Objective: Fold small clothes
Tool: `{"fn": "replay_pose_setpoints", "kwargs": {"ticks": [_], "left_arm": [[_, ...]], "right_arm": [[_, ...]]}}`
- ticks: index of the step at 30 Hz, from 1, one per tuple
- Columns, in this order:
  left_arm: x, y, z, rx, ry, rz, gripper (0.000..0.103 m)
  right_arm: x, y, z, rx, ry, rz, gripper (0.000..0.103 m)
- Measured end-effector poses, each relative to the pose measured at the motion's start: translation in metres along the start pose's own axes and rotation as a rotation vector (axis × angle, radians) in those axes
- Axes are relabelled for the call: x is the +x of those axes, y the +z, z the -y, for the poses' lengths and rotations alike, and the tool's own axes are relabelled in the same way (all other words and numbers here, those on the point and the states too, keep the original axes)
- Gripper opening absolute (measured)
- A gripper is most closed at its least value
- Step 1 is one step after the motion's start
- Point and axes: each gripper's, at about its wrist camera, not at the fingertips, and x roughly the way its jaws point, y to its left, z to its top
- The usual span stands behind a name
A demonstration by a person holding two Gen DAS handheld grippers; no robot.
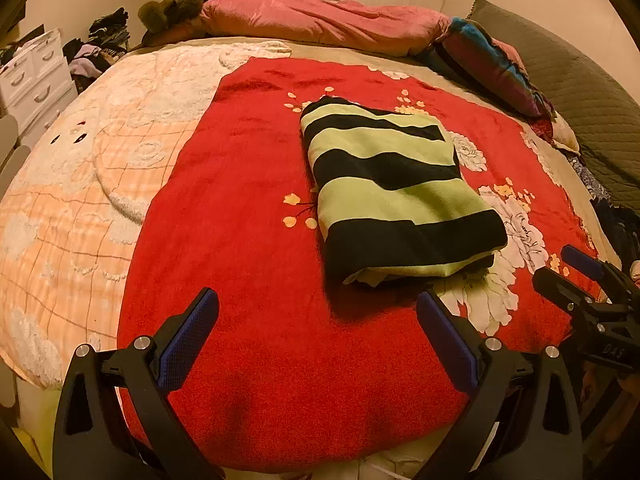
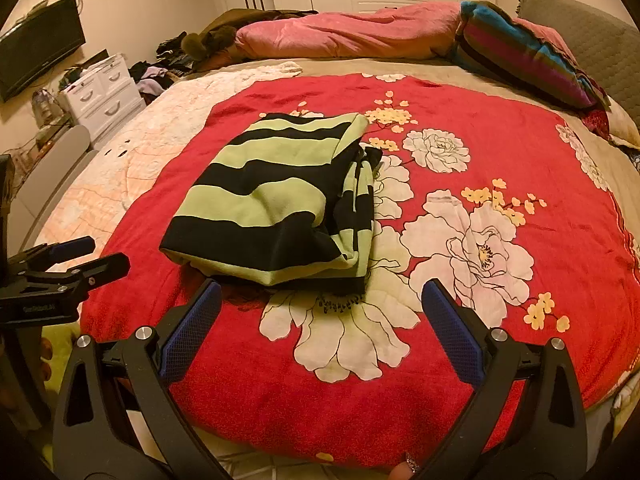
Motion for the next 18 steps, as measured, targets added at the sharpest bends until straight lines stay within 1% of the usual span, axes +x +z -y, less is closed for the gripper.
{"fn": "replay_pose_setpoints", "kwargs": {"ticks": [13,18], "left_arm": [[0.0025,-0.0003,0.0054,0.032,0.037,-0.004,0.099],[0.0070,0.0006,0.0035,0.034,0.049,-0.027,0.099]], "right_arm": [[0.0006,-0.0003,0.0013,0.000,-0.003,0.002,0.094],[0.0039,-0.0015,0.0050,0.013,-0.014,-0.002,0.094]]}}
